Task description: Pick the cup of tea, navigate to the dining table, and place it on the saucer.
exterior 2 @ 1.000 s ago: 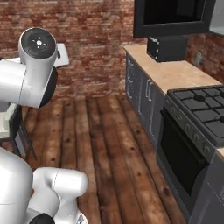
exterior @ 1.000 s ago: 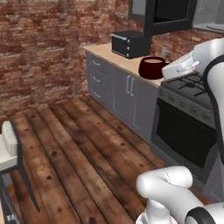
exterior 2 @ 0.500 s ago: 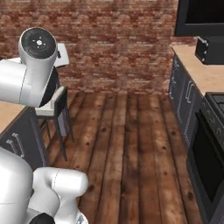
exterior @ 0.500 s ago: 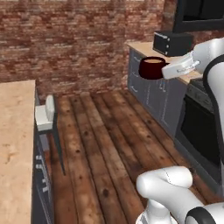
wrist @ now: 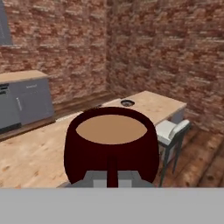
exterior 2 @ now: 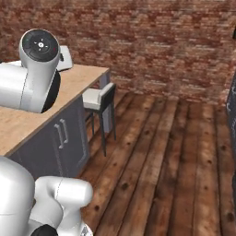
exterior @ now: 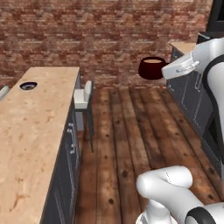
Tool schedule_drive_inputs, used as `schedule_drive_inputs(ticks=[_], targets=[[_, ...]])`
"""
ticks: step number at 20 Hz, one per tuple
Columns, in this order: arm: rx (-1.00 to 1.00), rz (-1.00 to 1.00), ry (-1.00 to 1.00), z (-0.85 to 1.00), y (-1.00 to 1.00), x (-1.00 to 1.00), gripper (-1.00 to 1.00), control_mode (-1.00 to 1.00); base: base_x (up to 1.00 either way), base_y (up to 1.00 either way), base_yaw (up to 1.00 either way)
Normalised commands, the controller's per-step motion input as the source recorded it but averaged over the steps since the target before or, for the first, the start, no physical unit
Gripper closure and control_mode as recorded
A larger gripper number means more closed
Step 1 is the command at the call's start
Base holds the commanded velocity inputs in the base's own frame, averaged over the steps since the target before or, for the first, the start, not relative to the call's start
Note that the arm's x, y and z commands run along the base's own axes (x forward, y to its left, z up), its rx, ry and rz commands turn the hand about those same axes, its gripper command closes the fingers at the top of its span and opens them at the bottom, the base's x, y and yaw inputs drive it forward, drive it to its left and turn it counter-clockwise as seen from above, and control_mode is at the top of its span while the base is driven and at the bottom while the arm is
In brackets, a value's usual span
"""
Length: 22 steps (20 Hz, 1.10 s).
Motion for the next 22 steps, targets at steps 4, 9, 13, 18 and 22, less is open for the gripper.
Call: schedule_drive_inputs(ticks=[4,9,13,18,22], targets=[[0.00,0.00,0.00,0.00,0.00,0.00,1.00,1.00,-0.69,-0.23,0.41],[0.00,0.00,0.00,0.00,0.00,0.00,1.00,1.00,-0.71,-0.18,0.37],[0.00,0.00,0.00,0.00,0.00,0.00,1.00,1.00,-0.65,-0.14,0.36],[0.00,0.00,0.00,0.00,0.00,0.00,1.00,1.00,-0.22,0.24,0.25],[0.00,0.00,0.00,0.00,0.00,0.00,1.00,1.00,0.04,0.91,0.07]])
